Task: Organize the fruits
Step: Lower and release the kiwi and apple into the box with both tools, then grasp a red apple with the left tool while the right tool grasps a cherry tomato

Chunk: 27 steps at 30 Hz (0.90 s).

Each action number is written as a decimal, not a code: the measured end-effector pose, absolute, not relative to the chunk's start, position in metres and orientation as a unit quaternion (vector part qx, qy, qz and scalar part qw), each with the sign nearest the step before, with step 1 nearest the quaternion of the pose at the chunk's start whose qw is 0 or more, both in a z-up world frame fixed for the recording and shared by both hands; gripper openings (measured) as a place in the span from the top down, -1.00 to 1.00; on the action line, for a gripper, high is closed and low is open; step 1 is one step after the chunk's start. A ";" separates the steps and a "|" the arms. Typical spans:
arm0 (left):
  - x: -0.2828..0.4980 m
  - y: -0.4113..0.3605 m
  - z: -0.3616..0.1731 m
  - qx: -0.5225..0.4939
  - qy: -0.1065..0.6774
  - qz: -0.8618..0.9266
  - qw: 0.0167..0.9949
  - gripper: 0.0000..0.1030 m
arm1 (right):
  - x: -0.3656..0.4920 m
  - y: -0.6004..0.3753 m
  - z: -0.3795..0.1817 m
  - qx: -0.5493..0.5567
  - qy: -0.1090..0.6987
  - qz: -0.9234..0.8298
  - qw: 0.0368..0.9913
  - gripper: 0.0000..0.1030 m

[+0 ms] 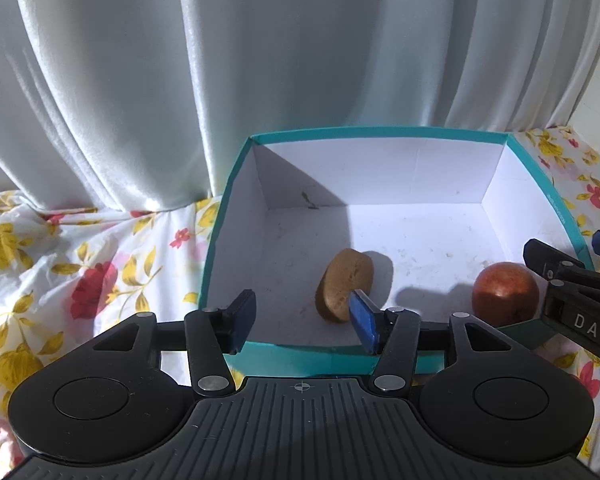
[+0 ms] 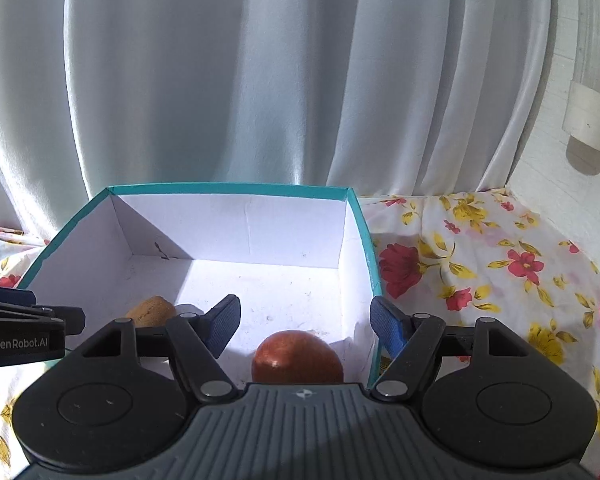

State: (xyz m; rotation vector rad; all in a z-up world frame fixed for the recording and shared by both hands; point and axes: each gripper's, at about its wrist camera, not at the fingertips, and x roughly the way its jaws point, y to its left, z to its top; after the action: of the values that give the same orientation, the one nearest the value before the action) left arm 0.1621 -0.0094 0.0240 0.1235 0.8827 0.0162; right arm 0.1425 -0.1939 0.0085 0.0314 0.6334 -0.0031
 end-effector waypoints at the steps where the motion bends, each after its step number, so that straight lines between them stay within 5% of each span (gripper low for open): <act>1: 0.160 -0.009 0.026 0.061 0.424 0.010 0.904 -0.16 | 0.138 -0.195 0.011 0.020 0.306 -0.002 0.952 -0.48; 8: 0.122 0.003 0.033 0.060 0.386 0.013 0.920 -0.29 | 0.099 -0.200 0.020 0.022 0.282 0.002 0.959 -0.83; 14: 0.088 0.010 0.015 0.052 0.377 -0.005 0.925 -0.32 | 0.055 -0.196 -0.001 0.023 0.250 -0.001 0.968 -0.92; 23: 0.057 0.013 -0.024 0.066 0.375 -0.013 0.924 -0.34 | 0.024 -0.184 -0.046 0.023 0.306 0.034 0.951 -0.92; 27: 0.060 0.015 -0.030 0.058 0.386 -0.012 0.920 -0.34 | 0.023 -0.180 -0.058 0.019 0.329 0.031 0.943 -0.68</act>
State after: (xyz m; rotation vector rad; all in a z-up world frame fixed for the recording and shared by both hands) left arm 0.0595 0.0152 -0.0296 0.1201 0.7941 -0.0238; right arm 0.0231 -0.1796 -0.0580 0.0380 0.6716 0.0626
